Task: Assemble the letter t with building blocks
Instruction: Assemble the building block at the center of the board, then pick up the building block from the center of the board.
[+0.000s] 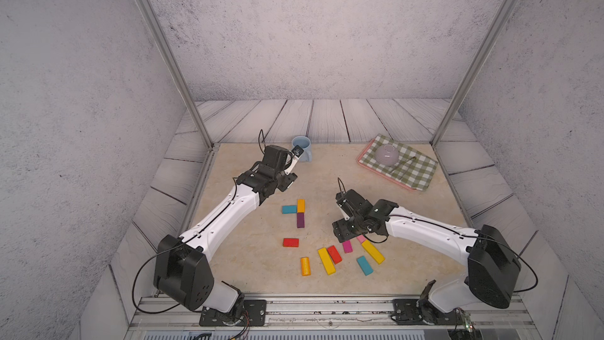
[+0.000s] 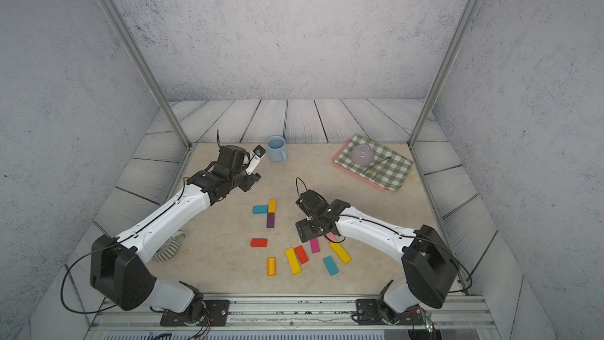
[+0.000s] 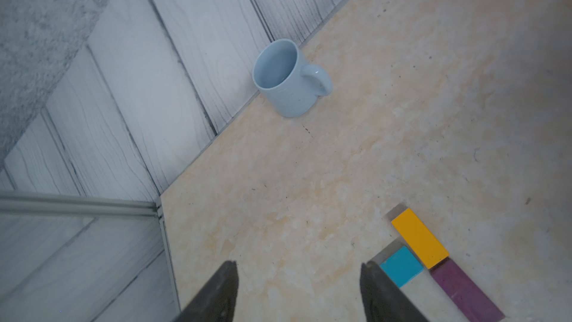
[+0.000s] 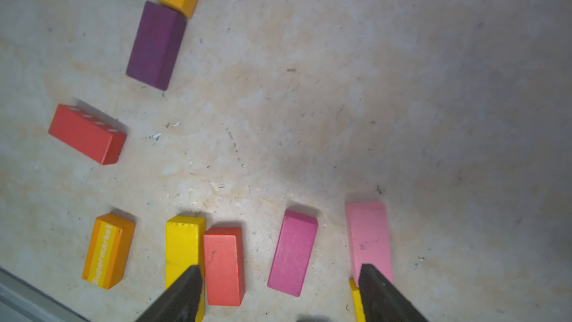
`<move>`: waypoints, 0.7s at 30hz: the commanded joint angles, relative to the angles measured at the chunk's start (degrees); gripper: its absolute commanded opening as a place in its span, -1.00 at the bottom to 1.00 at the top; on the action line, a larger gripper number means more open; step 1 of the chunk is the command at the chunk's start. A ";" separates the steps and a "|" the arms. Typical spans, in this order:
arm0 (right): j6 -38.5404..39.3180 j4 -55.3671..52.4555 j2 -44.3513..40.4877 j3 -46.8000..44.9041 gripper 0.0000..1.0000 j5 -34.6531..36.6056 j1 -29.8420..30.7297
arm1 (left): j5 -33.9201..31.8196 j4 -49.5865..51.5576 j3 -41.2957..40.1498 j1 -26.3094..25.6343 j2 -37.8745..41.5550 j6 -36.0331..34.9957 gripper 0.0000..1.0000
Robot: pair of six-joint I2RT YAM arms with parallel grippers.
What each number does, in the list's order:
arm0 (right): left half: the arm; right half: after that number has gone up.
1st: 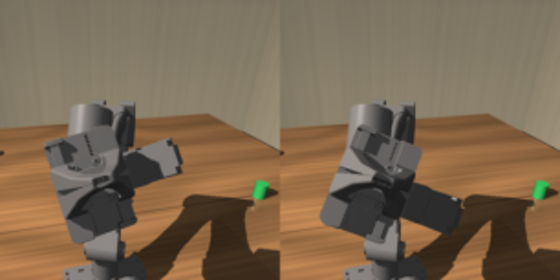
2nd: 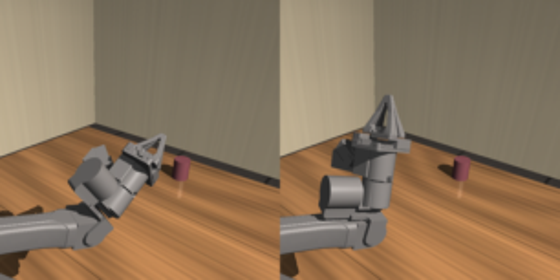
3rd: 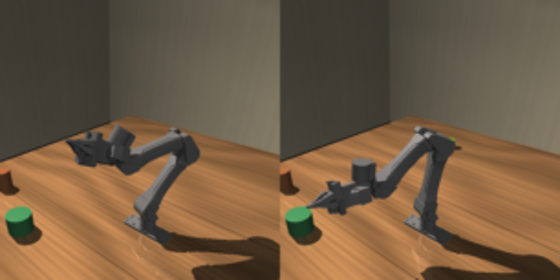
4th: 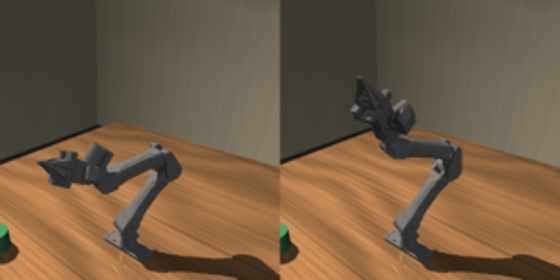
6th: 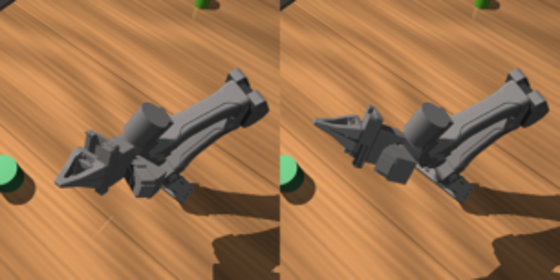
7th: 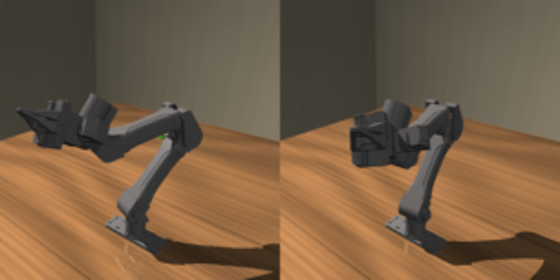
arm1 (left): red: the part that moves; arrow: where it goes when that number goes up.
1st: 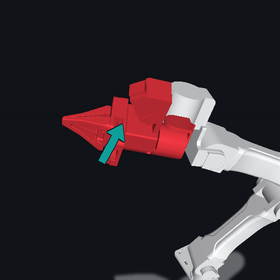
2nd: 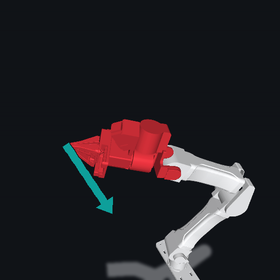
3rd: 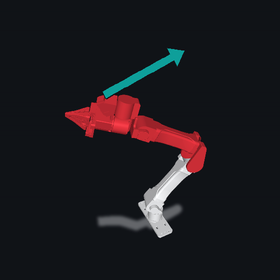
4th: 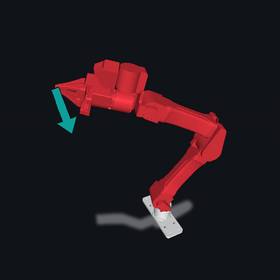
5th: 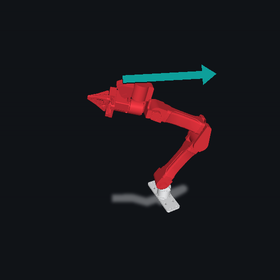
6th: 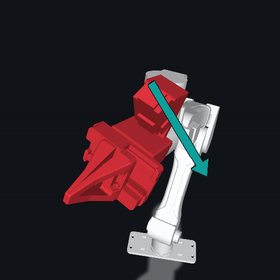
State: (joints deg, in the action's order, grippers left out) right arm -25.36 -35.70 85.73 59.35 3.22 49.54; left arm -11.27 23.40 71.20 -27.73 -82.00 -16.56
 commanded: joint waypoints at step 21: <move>-8.47 -4.84 9.50 2.61 0.29 7.06 3.22 | 6.99 4.72 -11.41 8.57 5.91 29.61 0.35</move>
State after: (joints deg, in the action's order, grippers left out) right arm -30.79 -38.57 93.78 60.82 8.56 53.71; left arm -6.28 29.74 59.77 -19.35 -77.47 12.10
